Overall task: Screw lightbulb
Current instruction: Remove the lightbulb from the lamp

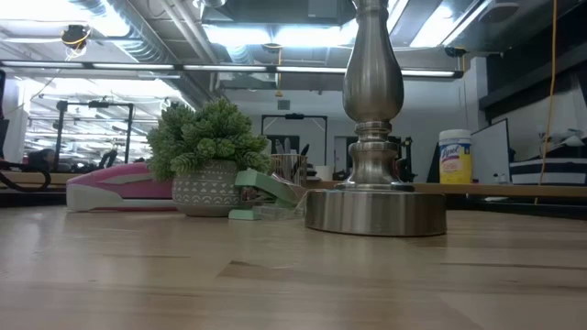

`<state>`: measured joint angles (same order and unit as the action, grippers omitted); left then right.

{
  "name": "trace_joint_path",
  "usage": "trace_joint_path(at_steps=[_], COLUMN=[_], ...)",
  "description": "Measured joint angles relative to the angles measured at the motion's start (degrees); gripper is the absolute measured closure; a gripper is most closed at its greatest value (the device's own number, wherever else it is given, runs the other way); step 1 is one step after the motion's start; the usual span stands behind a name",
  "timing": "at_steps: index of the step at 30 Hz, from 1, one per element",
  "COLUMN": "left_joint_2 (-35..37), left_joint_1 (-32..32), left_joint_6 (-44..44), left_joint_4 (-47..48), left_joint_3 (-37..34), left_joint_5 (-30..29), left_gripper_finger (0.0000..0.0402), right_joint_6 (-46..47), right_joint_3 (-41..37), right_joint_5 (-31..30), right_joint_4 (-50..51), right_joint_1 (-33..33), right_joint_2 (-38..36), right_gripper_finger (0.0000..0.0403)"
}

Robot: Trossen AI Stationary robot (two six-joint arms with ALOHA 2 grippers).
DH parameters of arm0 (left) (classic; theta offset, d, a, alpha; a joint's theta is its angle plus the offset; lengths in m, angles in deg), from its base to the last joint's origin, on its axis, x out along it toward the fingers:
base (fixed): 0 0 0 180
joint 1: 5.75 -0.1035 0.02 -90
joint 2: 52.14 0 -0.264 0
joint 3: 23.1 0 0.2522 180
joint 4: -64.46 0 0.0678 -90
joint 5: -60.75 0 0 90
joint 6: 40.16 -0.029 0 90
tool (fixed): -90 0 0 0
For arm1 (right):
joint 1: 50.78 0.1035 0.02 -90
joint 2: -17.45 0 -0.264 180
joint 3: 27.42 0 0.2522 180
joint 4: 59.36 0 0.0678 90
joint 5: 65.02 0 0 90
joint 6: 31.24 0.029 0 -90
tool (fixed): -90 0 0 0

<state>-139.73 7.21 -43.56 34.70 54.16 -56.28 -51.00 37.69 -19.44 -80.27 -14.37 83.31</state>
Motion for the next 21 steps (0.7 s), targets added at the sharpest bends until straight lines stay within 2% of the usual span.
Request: trace_joint_path(at_steps=[10, 21], left_joint_2=[0.0, 0.0], left_joint_1=[0.4, 1.5], left_joint_6=[1.0, 1.1], left_joint_4=[0.7, 0.9], left_joint_3=[0.0, 0.0], left_joint_5=[4.3, 3.8], left_gripper_finger=[0.0400, 0.0400], right_joint_6=[4.4, 4.5], right_joint_3=[0.0, 0.0], right_joint_5=[1.6, 2.0], right_joint_4=[1.9, 2.2], right_joint_1=[-2.9, -5.0], right_joint_2=[0.0, 0.0], right_gripper_finger=[0.0386, 0.0386])
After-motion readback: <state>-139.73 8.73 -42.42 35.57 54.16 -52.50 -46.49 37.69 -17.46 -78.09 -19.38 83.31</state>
